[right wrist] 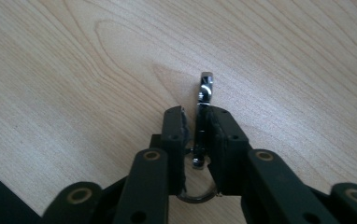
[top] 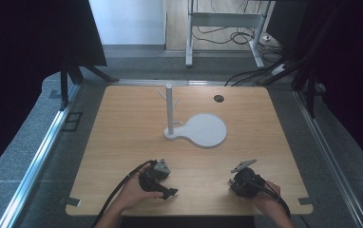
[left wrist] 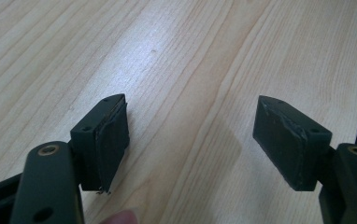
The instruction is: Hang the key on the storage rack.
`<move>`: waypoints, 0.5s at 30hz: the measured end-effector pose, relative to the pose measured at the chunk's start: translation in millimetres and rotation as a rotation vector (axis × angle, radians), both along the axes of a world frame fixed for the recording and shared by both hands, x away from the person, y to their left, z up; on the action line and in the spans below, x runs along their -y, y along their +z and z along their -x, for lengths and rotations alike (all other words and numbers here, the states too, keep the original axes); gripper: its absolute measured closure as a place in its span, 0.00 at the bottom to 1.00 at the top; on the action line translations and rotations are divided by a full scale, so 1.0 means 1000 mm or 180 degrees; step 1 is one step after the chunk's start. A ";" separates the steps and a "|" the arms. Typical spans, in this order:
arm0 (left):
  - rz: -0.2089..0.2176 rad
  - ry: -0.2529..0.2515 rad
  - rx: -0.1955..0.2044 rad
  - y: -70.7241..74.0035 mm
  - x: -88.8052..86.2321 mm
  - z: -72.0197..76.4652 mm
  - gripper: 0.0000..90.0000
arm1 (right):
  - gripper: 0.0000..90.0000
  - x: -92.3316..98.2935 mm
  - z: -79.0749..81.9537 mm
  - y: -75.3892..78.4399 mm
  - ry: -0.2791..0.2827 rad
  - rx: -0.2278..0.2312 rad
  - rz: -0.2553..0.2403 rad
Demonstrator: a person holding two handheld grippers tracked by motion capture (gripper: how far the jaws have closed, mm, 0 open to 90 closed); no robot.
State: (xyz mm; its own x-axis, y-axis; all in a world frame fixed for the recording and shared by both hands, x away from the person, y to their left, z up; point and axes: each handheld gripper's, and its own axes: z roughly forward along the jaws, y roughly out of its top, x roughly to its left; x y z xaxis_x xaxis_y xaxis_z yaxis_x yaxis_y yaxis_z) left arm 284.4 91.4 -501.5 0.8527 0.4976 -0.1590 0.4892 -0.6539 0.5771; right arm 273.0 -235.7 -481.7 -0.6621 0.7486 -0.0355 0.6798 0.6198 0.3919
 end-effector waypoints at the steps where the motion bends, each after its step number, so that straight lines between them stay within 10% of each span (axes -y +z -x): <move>1: 0.0003 0.0002 0.0001 0.000 0.000 0.000 0.30 | 0.89 -0.001 0.000 0.000 0.0011 -0.0006 0.0011; 15: 0.0020 0.0013 -0.0001 0.000 0.001 0.000 0.30 | 0.94 -0.004 0.001 0.000 0.0060 0.0027 0.0057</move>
State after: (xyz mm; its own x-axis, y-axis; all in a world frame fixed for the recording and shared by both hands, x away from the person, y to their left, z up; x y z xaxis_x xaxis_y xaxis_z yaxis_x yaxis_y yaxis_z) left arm 284.1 90.7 -501.8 0.8506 0.5002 -0.1622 0.4920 -0.6482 0.5811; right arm 272.5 -231.9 -481.5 -0.6756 0.7352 -0.0546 0.6647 0.6395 0.3864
